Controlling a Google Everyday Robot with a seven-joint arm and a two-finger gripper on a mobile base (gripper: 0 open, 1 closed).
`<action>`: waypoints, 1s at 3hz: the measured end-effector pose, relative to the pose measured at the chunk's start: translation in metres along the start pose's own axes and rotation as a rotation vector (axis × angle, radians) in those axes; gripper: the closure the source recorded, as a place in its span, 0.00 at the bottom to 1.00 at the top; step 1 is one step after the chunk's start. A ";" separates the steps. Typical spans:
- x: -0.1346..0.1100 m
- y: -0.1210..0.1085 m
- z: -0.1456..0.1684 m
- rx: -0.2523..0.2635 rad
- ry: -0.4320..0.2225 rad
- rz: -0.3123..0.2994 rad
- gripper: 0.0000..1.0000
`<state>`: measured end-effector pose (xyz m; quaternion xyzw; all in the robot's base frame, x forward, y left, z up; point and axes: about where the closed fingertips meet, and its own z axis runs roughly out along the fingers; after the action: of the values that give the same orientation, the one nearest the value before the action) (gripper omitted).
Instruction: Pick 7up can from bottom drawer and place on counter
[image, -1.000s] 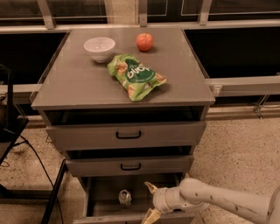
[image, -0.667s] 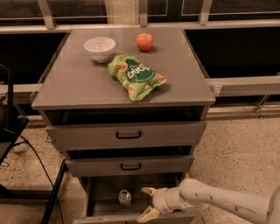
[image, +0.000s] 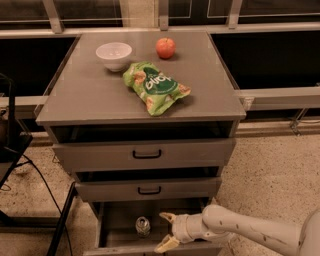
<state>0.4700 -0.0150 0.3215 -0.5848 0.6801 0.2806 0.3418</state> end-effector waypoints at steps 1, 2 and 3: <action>0.007 -0.012 0.021 0.022 -0.020 -0.010 0.22; 0.017 -0.023 0.043 0.038 -0.033 -0.008 0.27; 0.028 -0.031 0.062 0.045 -0.036 0.002 0.26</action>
Offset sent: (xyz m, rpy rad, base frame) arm 0.0459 0.0271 -0.0645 0.0392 -0.0505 -0.0477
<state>0.5068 0.0121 0.2620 -0.5713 0.6804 0.2761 0.3667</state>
